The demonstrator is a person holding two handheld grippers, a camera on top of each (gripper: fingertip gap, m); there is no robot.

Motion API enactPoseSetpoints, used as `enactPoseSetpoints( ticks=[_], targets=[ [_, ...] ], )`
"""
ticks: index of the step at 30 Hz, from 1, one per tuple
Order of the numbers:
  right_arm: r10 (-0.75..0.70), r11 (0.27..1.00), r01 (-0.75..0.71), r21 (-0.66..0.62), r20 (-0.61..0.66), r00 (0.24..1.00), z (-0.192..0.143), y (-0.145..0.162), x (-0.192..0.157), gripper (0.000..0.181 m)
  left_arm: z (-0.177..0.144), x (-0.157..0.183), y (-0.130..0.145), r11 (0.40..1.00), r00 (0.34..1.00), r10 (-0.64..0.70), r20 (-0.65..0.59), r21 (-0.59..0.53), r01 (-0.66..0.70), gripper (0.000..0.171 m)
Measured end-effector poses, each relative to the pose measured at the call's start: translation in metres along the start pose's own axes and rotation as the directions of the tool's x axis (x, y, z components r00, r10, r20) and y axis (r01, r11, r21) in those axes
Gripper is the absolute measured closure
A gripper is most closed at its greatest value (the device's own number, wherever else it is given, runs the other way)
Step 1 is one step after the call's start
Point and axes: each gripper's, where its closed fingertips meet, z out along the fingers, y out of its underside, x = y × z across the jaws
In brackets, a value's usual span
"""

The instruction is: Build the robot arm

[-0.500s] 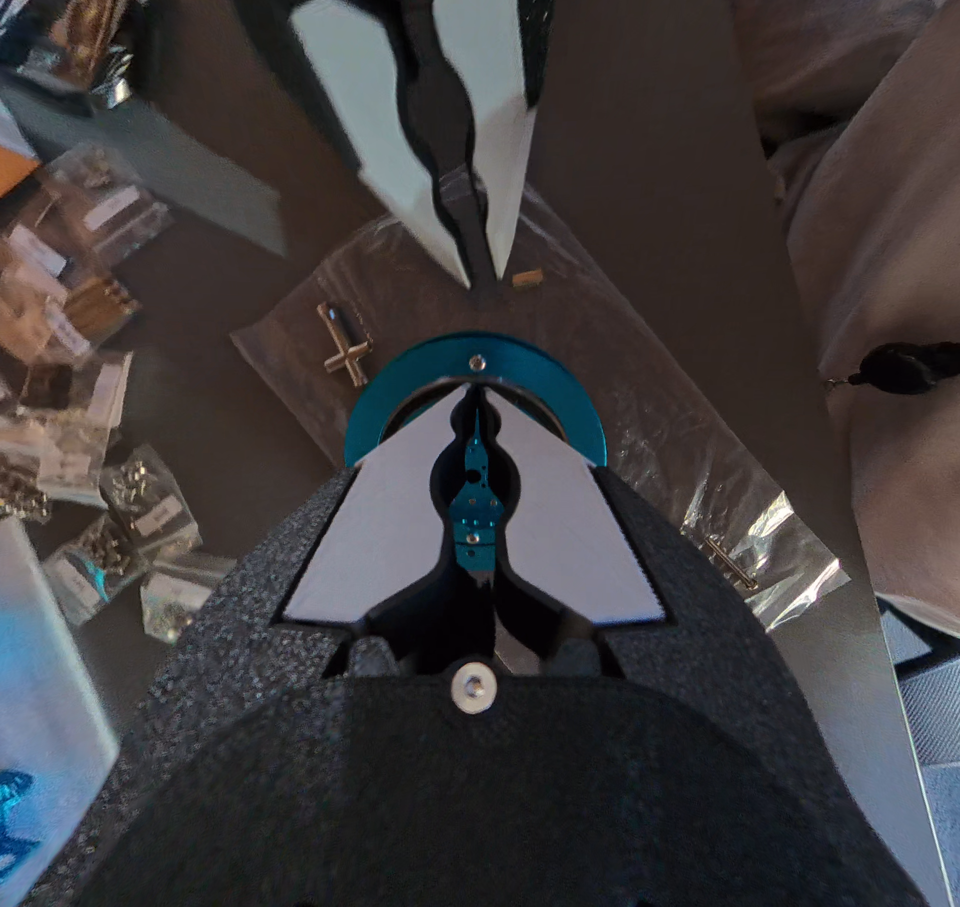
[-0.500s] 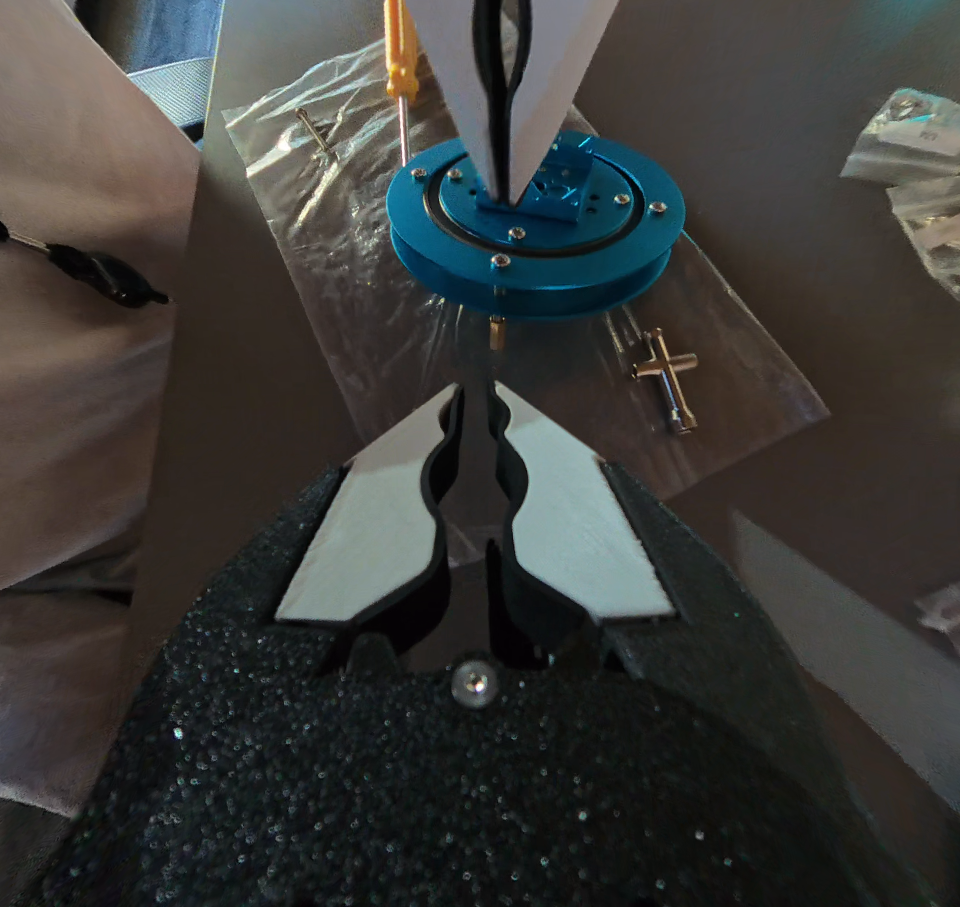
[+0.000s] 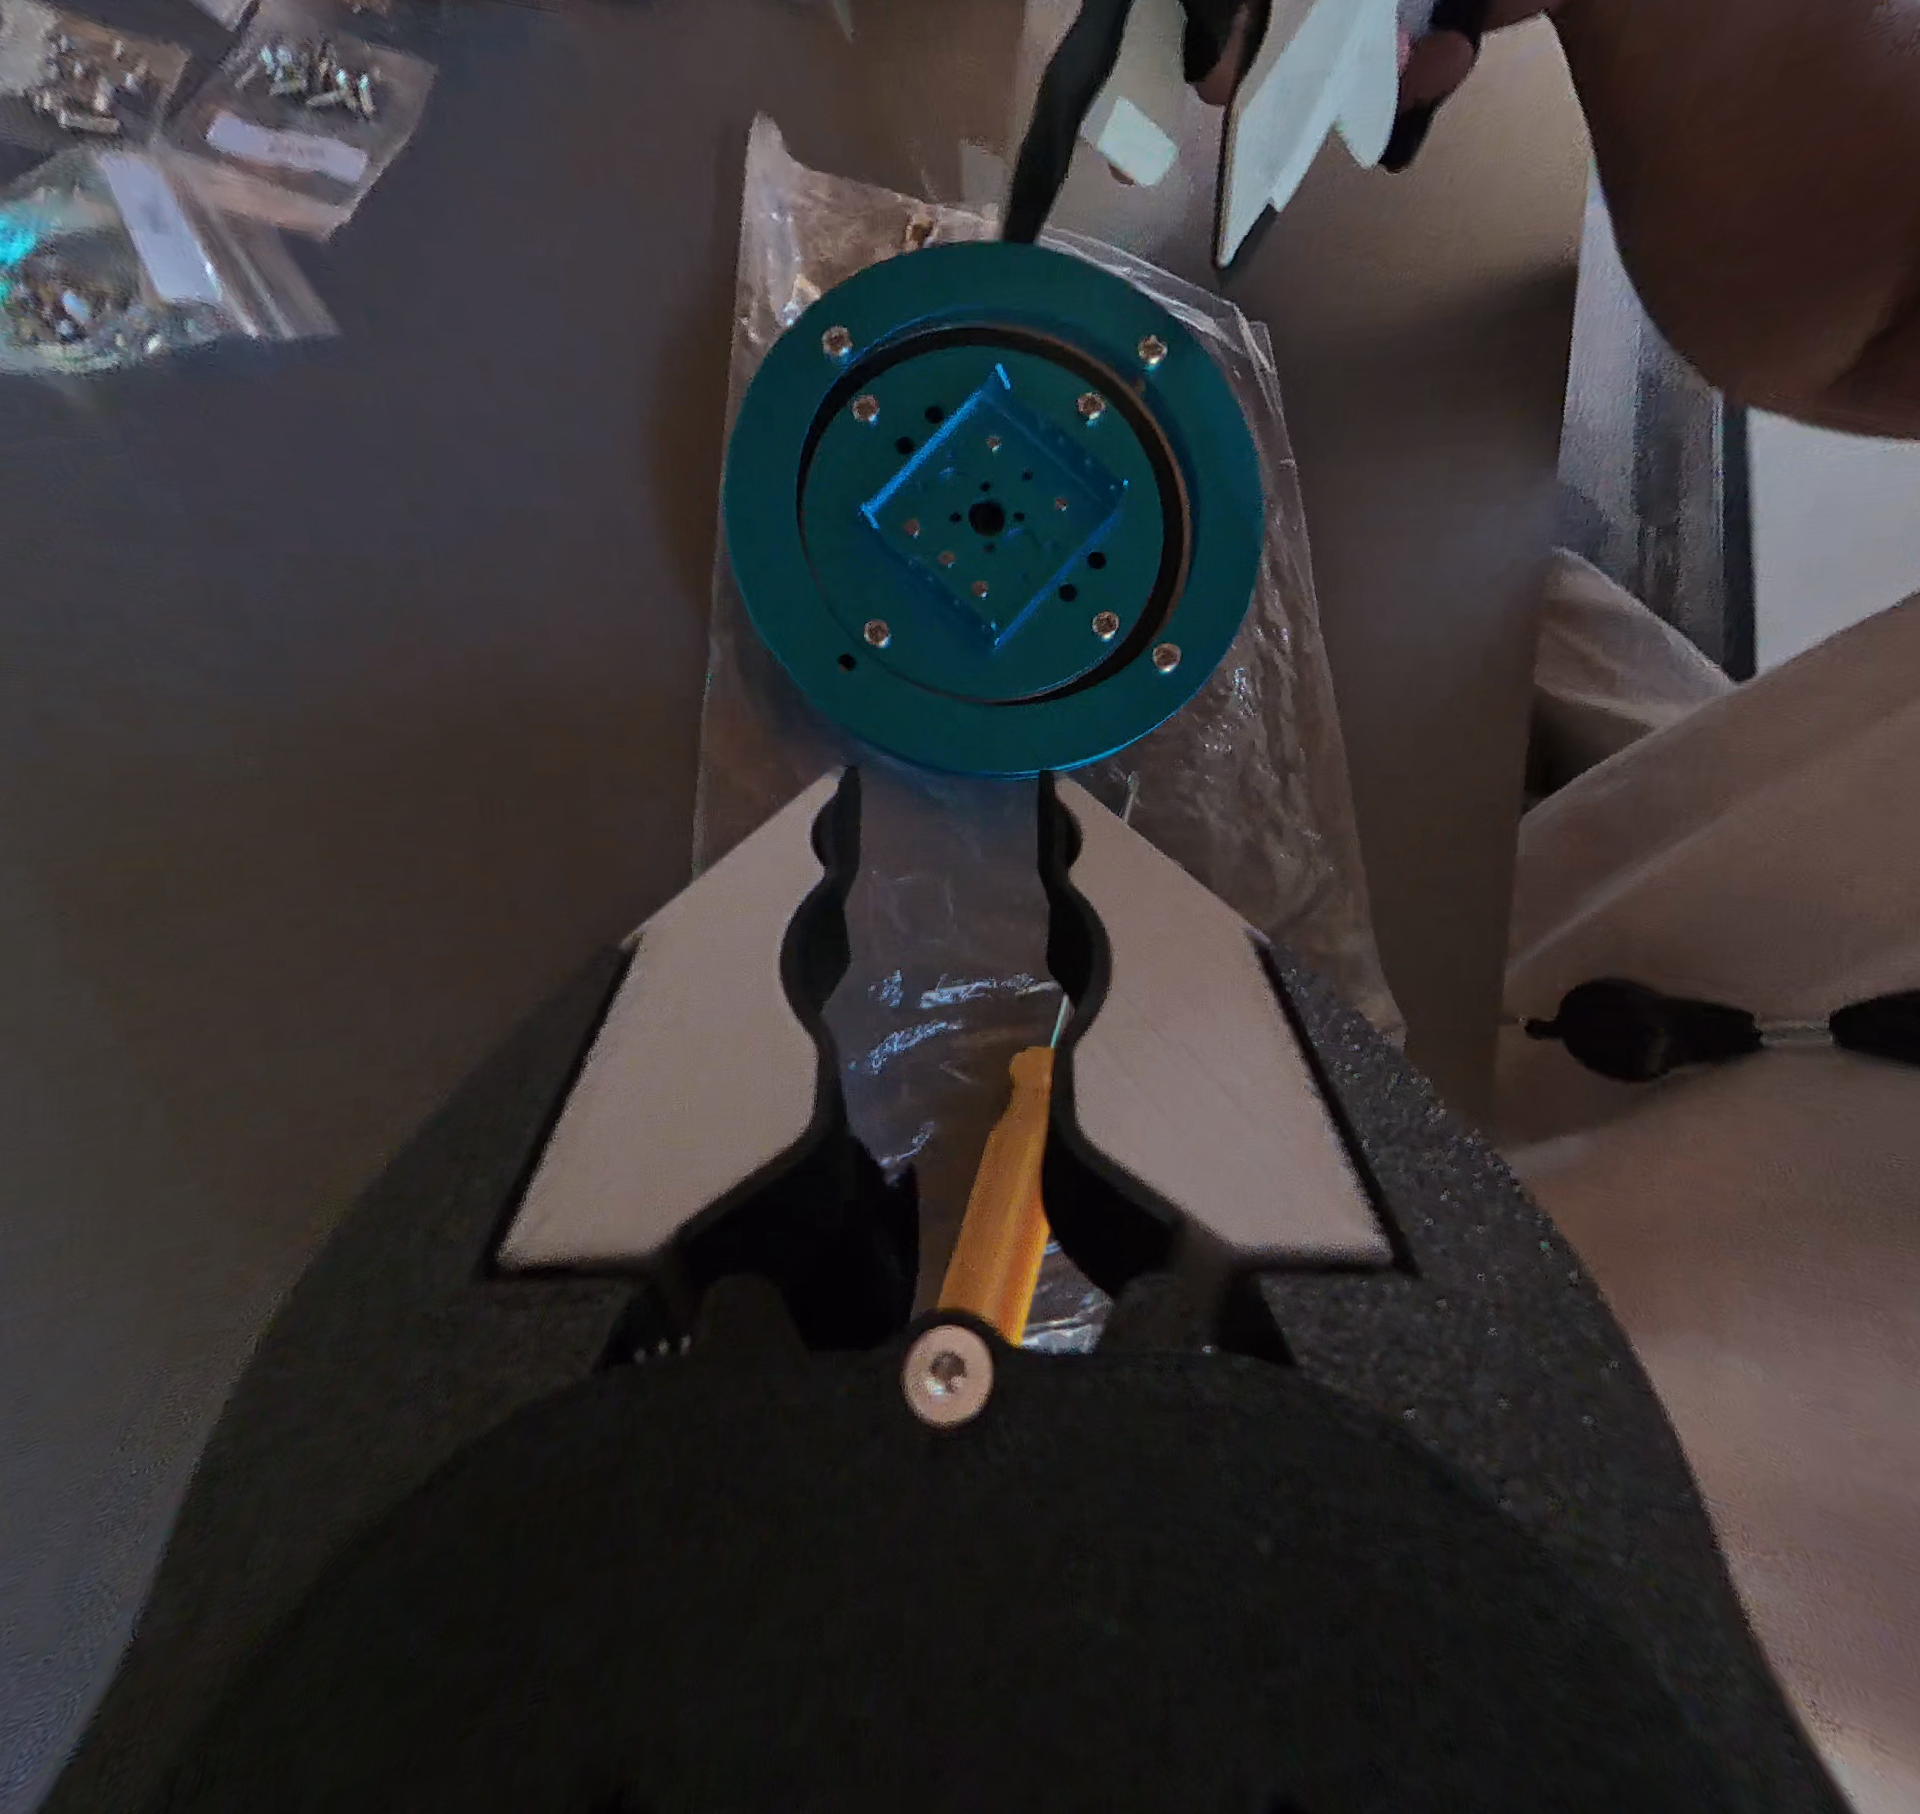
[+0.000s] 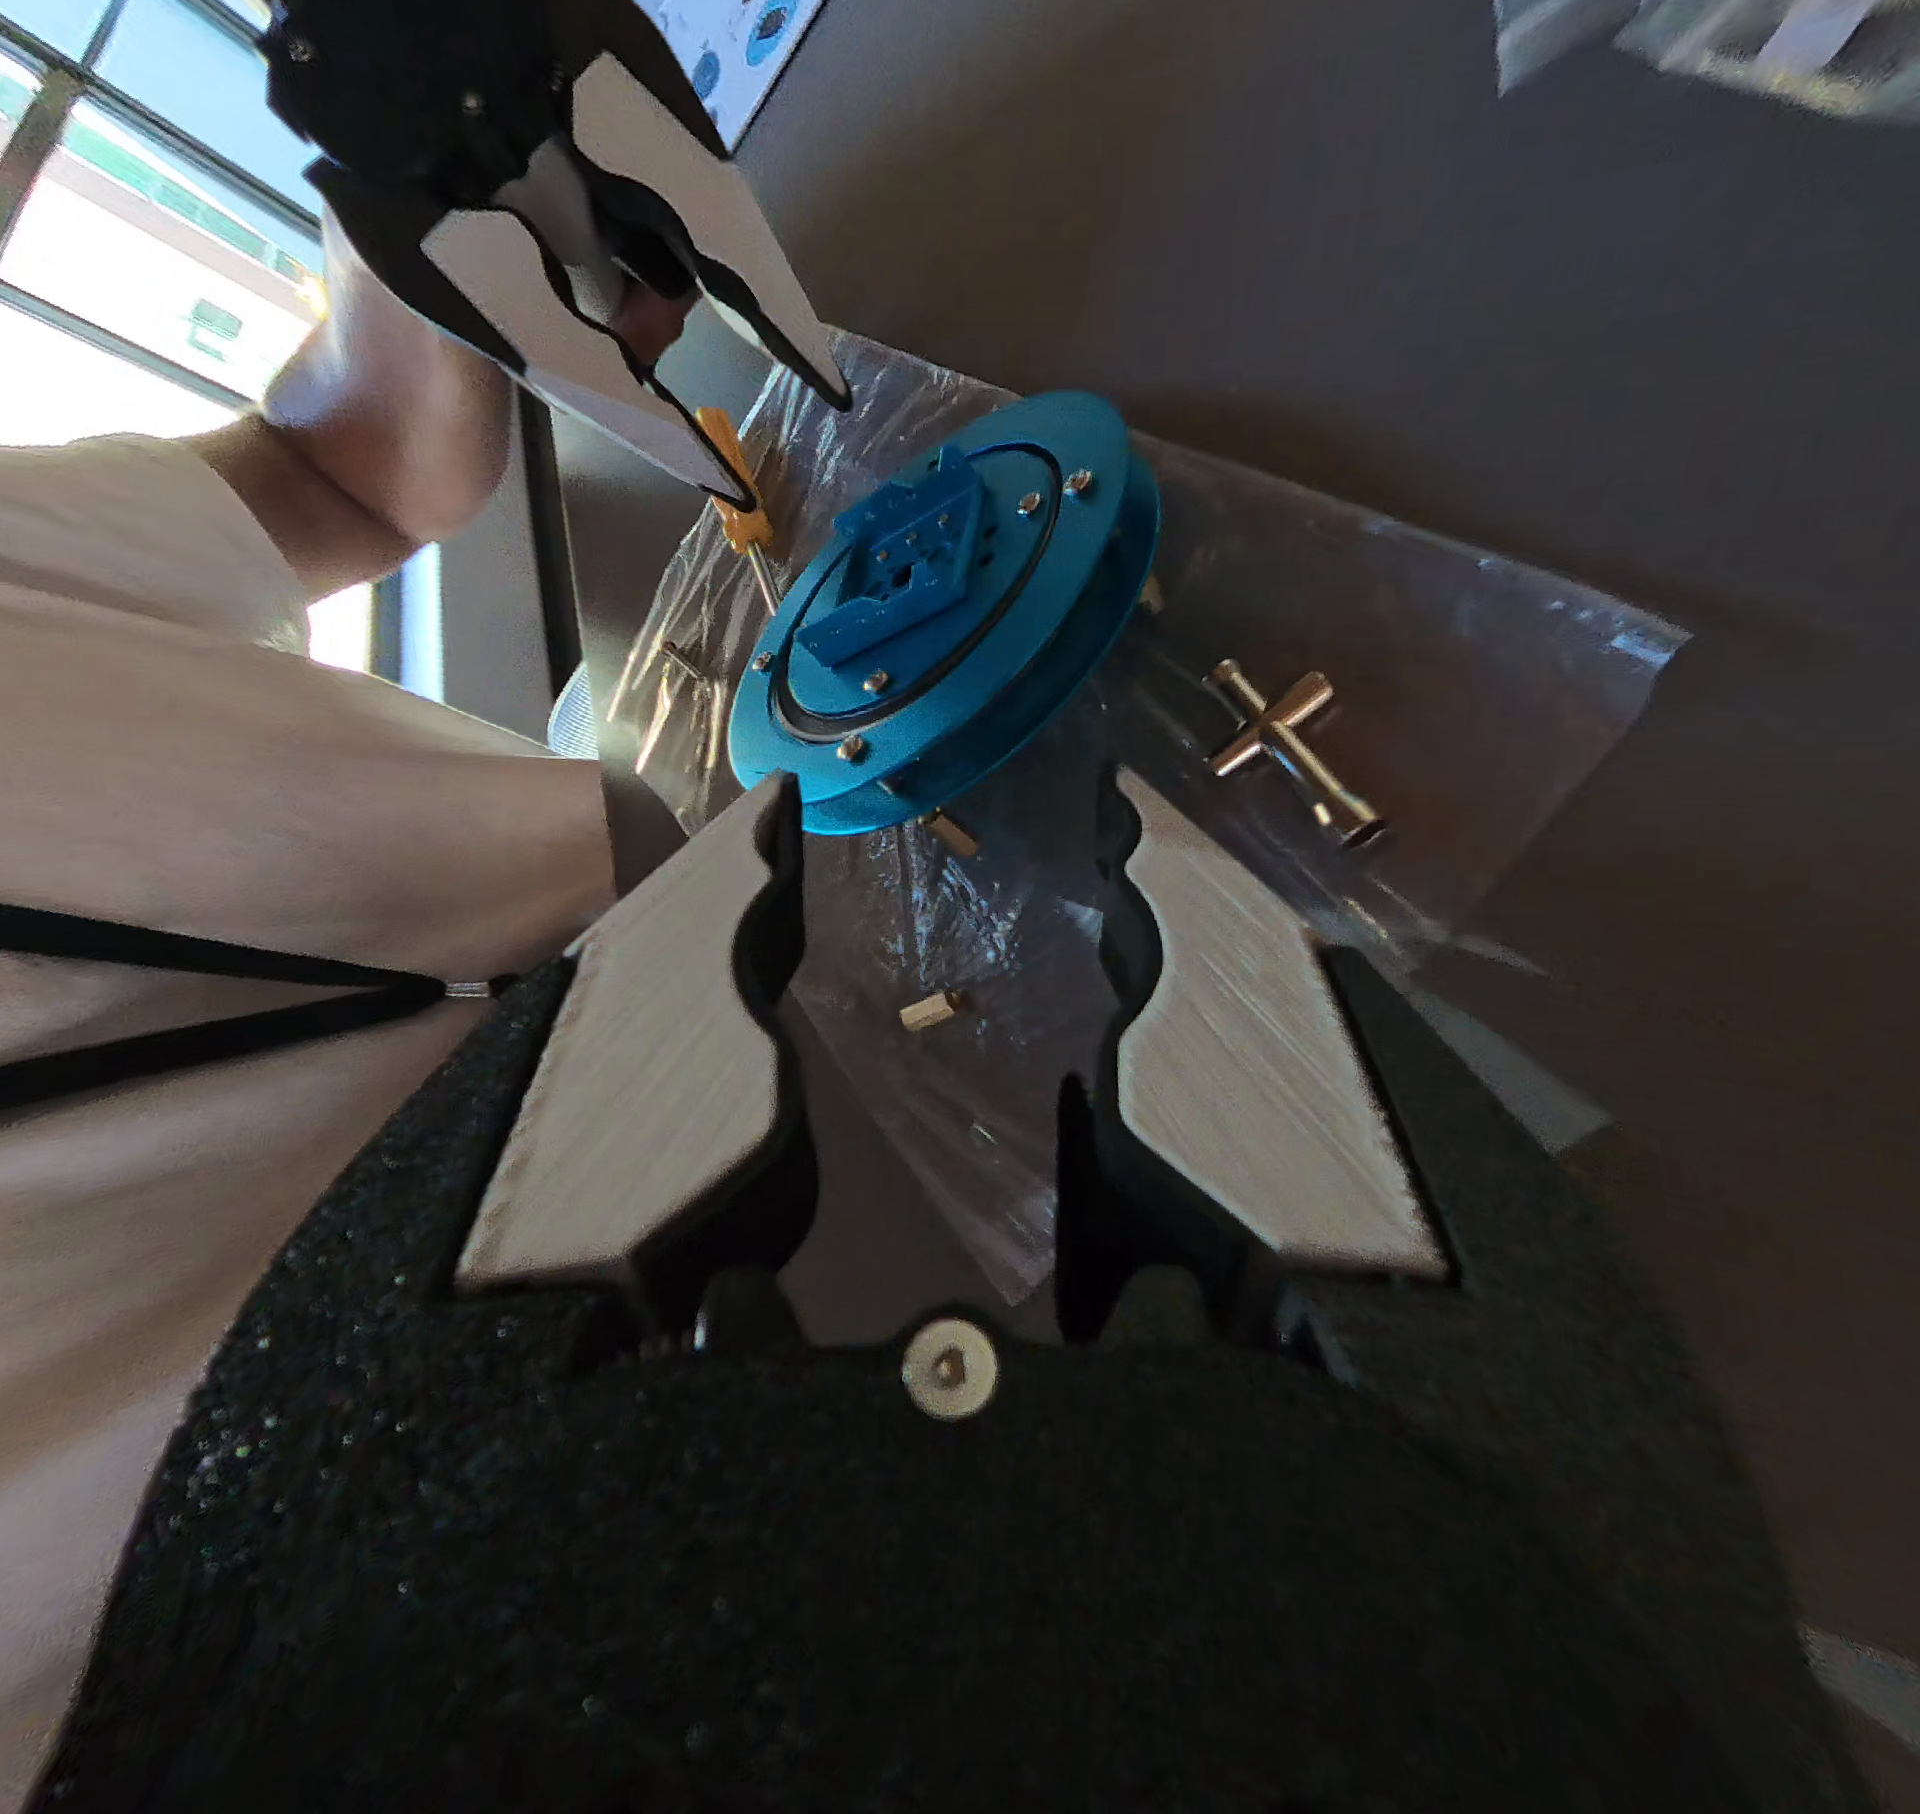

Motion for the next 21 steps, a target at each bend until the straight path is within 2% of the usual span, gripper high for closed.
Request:
enactPoseSetpoints(
  ticks=[5,8,11,13,15,17,18,19,21],
  targets=[
    [0.105,0.995,-0.105,-0.001,0.019,0.994,0.012,-0.002,0.006,0.134,0.001,0.002,0.001,0.999,0.999,-0.035,-0.033,0.020,0.036,0.138],
    [0.133,0.991,-0.133,0.029,-0.005,0.991,0.001,-0.002,0.011,0.137,-0.011,0.012,0.014,1.000,0.999,0.003,-0.039,0.006,-0.002,0.132],
    [0.002,0.992,0.026,0.126,-0.217,0.976,-0.029,-0.011,0.012,0.140,-0.030,0.009,0.042,0.993,0.992,0.113,0.055,-0.027,-0.112,0.130],
    [-0.132,0.967,0.188,0.170,-0.294,0.947,-0.034,-0.020,-0.015,0.142,-0.041,0.011,0.059,0.987,0.986,0.156,0.065,-0.042,-0.154,0.130],
    [-0.261,0.924,0.332,0.190,-0.323,0.910,-0.023,-0.023,-0.048,0.144,-0.047,0.012,0.072,0.983,0.983,0.175,0.063,-0.060,-0.171,0.130],
    [-0.342,0.890,0.418,0.183,-0.338,0.877,-0.002,-0.024,-0.072,0.150,-0.047,0.006,0.084,0.976,0.975,0.202,0.088,-0.098,-0.194,0.130],
    [-0.386,0.881,0.448,0.156,-0.312,0.868,0.014,-0.022,-0.084,0.150,-0.046,0.003,0.087,0.971,0.969,0.225,0.102,-0.110,-0.214,0.132],
    [-0.432,0.877,0.469,0.103,-0.260,0.864,0.033,-0.017,-0.094,0.150,-0.045,0.003,0.085,0.965,0.962,0.252,0.106,-0.106,-0.241,0.145],
    [-0.518,0.853,0.521,-0.038,-0.182,0.836,0.069,-0.010,-0.102,0.149,-0.046,0.005,0.086,0.951,0.954,0.290,0.078,-0.135,-0.279,0.152]
  ],
)
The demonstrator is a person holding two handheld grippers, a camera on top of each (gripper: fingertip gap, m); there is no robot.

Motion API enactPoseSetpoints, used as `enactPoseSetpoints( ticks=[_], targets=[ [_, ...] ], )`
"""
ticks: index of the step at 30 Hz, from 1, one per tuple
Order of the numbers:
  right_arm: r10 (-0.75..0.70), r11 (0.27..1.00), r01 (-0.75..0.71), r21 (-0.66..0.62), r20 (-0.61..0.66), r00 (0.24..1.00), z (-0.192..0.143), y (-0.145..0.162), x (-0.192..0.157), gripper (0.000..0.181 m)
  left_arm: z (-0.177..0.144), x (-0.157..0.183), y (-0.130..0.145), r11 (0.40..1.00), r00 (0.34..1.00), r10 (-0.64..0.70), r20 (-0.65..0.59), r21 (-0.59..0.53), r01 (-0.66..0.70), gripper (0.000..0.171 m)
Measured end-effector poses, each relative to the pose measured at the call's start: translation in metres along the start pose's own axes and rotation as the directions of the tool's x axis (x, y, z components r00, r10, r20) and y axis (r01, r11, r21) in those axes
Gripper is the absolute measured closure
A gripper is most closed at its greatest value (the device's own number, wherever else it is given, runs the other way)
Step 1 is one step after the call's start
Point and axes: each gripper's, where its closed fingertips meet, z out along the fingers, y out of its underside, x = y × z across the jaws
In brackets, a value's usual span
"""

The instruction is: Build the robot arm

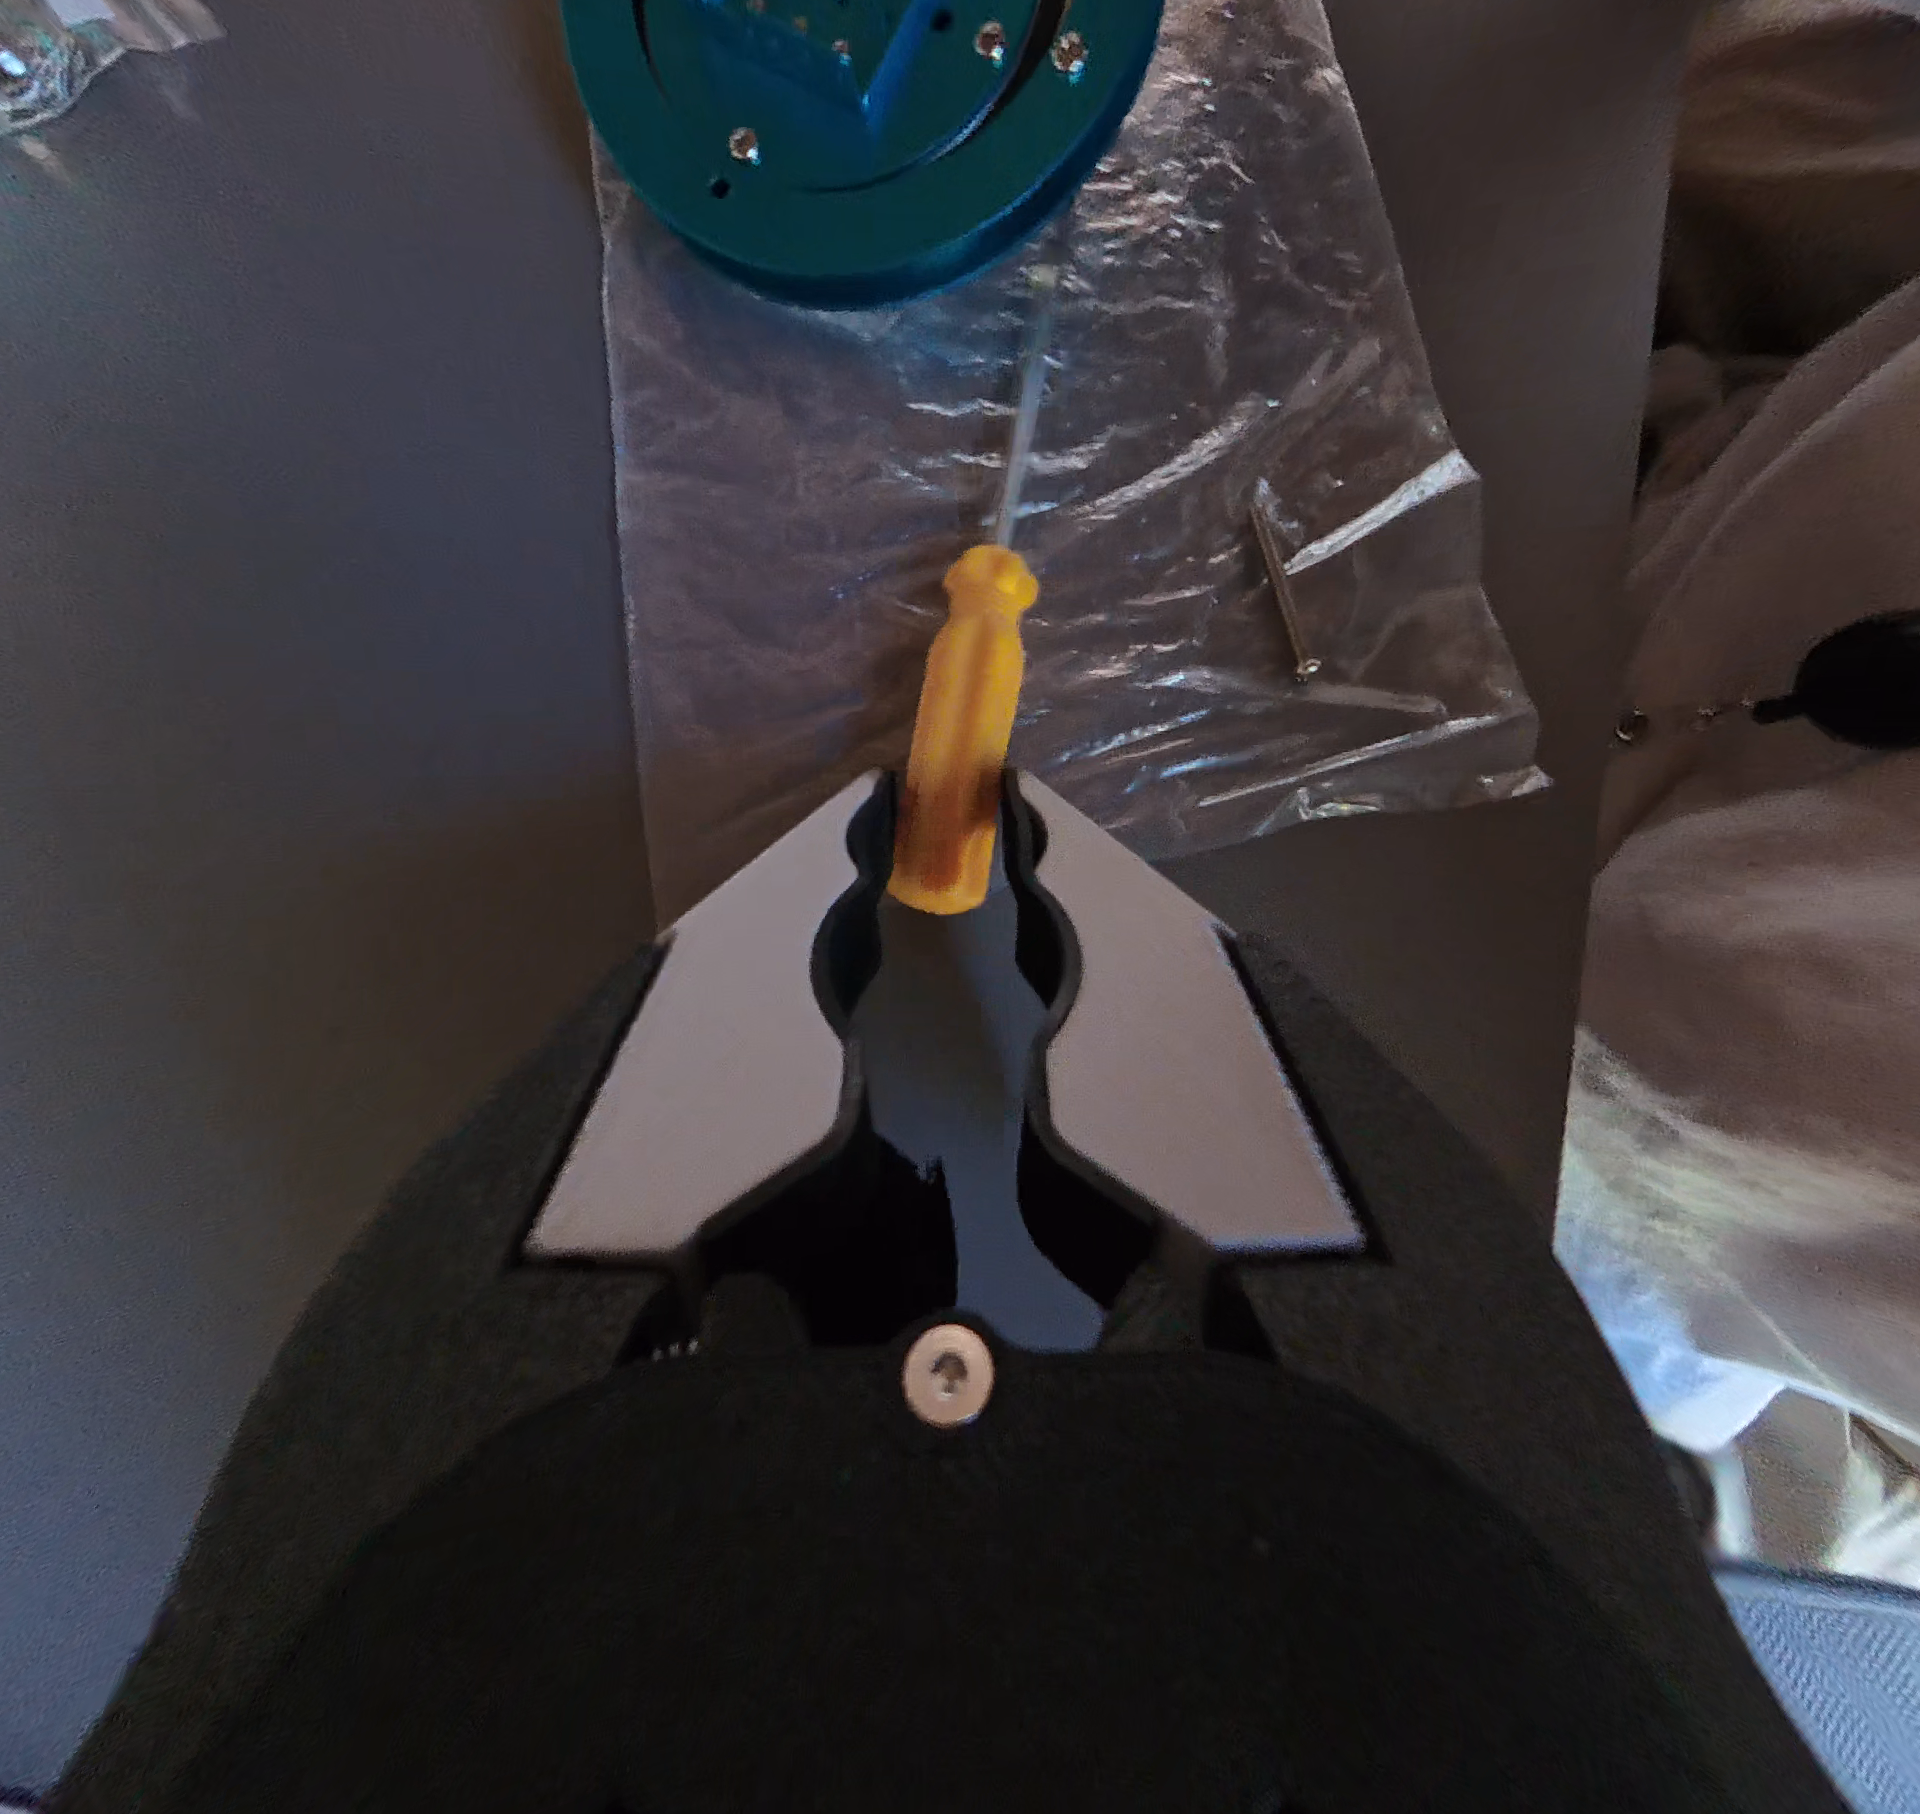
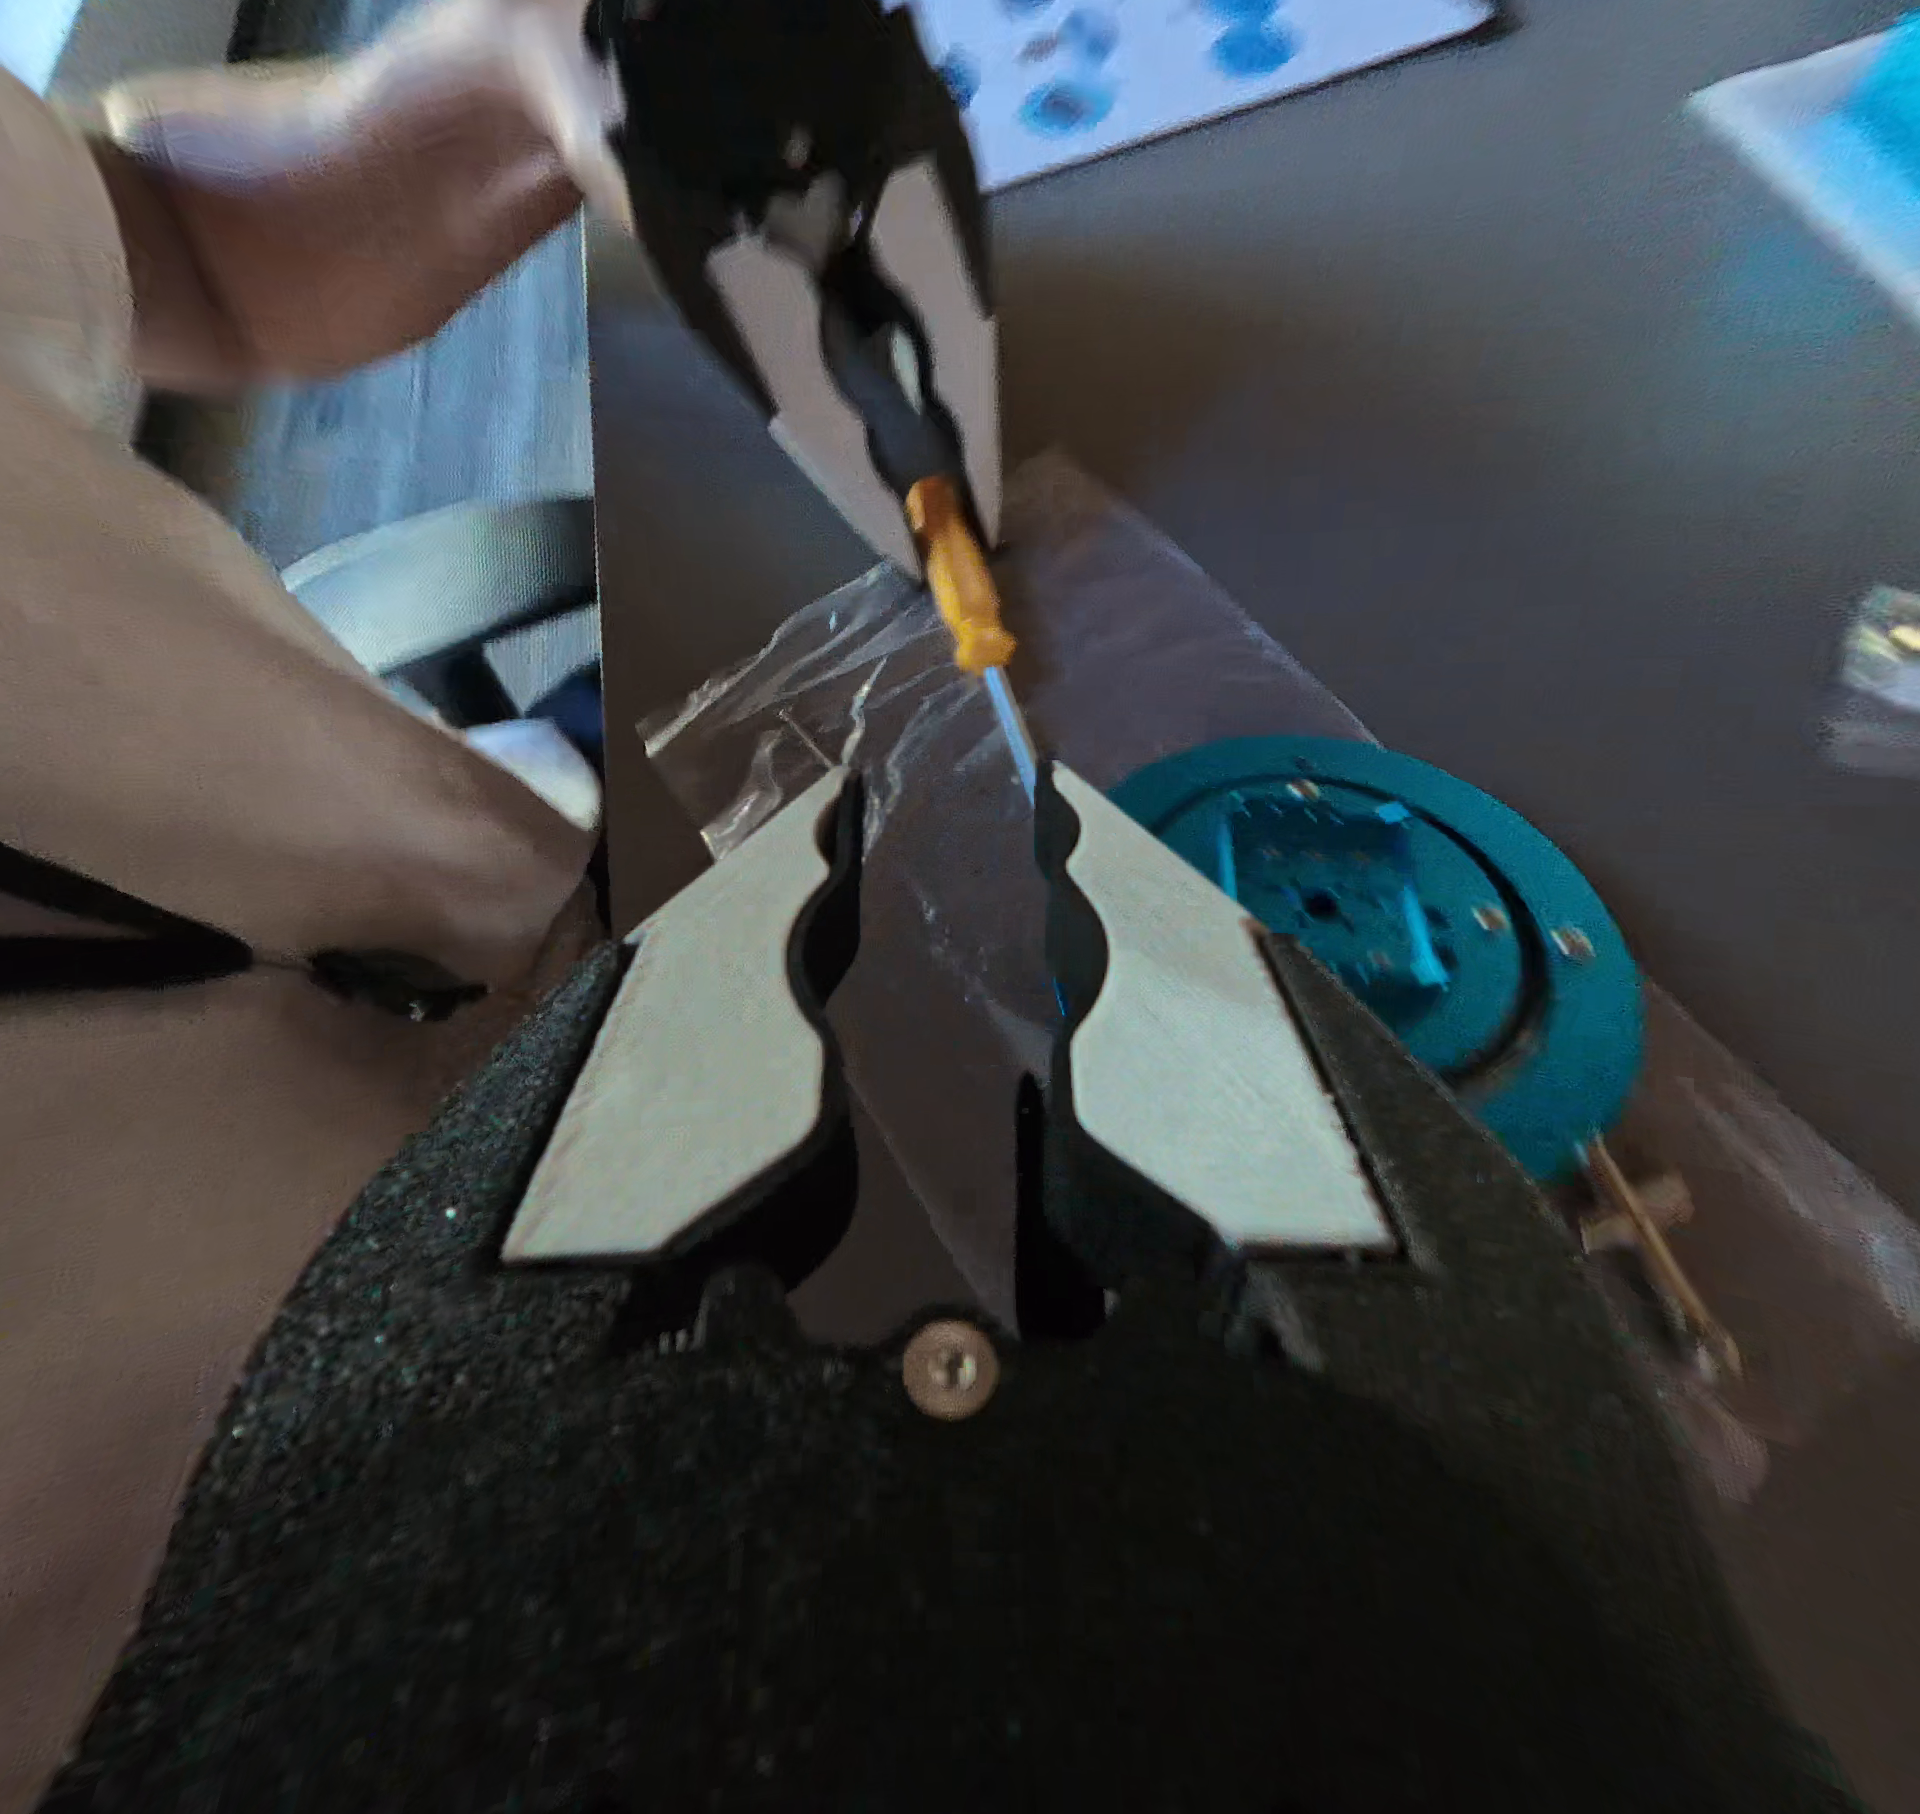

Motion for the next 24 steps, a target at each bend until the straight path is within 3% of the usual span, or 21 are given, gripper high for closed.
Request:
enactPoseSetpoints(
  ticks=[2,5,8,10,12,15,17,20,22,24],
  targets=[
    [-0.088,0.988,0.093,-0.127,0.042,0.995,0.029,-0.001,-0.001,0.147,-0.006,0.001,-0.007,0.999,0.999,0.049,-0.015,-0.008,-0.049,0.154],
    [-0.116,0.969,0.148,-0.199,0.167,0.979,0.061,-0.020,0.001,0.140,-0.019,0.008,-0.025,0.987,0.986,0.155,-0.055,-0.037,-0.157,0.154],
    [-0.080,0.945,0.182,-0.272,0.348,0.934,0.071,-0.030,-0.011,0.140,-0.033,0.004,-0.048,0.974,0.975,0.217,-0.039,-0.061,-0.220,0.154],
    [-0.124,0.932,0.236,-0.275,0.369,0.921,0.072,-0.035,-0.008,0.148,-0.041,0.005,-0.070,0.973,0.973,0.226,-0.046,-0.030,-0.228,0.154],
    [-0.164,0.934,0.269,-0.236,0.387,0.907,0.063,-0.043,-0.003,0.163,-0.046,0.008,-0.095,0.974,0.972,0.226,-0.058,0.028,-0.224,0.156],
    [-0.173,0.950,0.271,-0.153,0.463,0.869,0.037,-0.053,0.001,0.165,-0.050,0.006,-0.131,0.974,0.979,0.191,-0.073,0.141,-0.179,0.156],
    [-0.166,0.970,0.230,-0.083,0.469,0.868,0.020,-0.063,0.014,0.165,-0.053,-0.010,-0.154,0.963,0.989,0.145,-0.009,0.230,-0.139,0.152],
    [-0.086,0.996,0.075,0.043,0.589,0.804,-0.022,-0.088,0.034,0.165,-0.068,-0.031,-0.187,0.882,0.995,-0.056,0.086,0.472,0.009,0.142],
    [-0.123,0.985,0.018,0.171,0.631,0.766,-0.049,-0.104,0.050,0.165,-0.062,-0.031,-0.189,0.805,0.977,-0.189,0.097,0.585,0.097,0.142],
    [-0.130,0.977,-0.008,0.214,0.622,0.772,-0.058,-0.101,0.063,0.165,-0.045,-0.026,-0.186,0.738,0.950,-0.295,0.105,0.656,0.157,0.140]
  ],
)
